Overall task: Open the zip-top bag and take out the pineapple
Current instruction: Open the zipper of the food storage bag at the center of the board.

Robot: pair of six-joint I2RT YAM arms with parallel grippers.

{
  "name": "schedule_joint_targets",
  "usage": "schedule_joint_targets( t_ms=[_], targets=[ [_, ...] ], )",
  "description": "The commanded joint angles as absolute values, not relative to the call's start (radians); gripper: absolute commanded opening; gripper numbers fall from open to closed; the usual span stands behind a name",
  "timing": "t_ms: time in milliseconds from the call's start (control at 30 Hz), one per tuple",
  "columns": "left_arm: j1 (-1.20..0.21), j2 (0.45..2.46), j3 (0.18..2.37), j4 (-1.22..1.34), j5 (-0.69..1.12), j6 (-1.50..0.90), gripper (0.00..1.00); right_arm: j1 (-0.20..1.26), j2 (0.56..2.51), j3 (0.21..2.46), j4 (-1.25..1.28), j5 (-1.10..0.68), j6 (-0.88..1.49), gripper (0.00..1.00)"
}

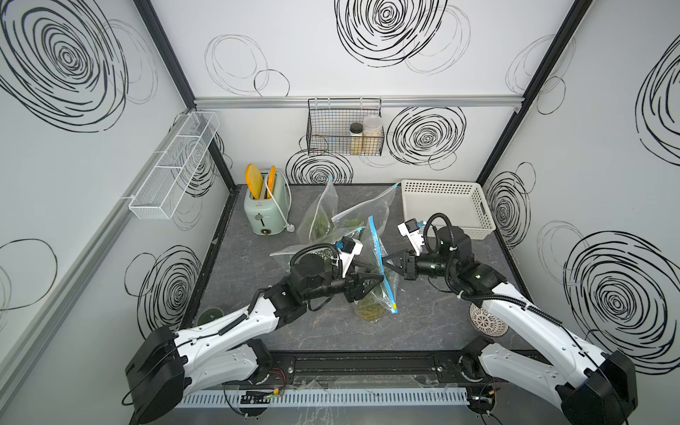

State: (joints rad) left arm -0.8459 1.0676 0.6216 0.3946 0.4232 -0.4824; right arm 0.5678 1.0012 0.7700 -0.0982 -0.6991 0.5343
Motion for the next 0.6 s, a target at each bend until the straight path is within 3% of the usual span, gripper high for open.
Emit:
schedule_joint_targets(
  t_ms=[0,233,333,467,567],
  targets=[
    [-0.859,1.053,0.683,0.329,0.401,-0.435,0.55,0.574,0.978,0.759,-0.043,-0.713,0.554,0.00],
    [-0.868,1.082,0.737,0.190,0.333,-0.398,0.56,0.575,0.964,0.760,-0.008,-0.745,0.590,0.00],
    [-0.881,1.115,0.756,0.171,0.307,-0.396,0.51,0.575,0.958,0.760,0.004,-0.766,0.601,0.00],
    [-0.888,1.145,0.783,0.152,0.290,-0.390,0.33,0.574,0.944,0.762,-0.002,-0.764,0.601,0.00],
    [-0.891,1.148,0.796,0.137,0.279,-0.381,0.13,0.574,0.937,0.756,0.001,-0.761,0.603,0.00]
  ],
)
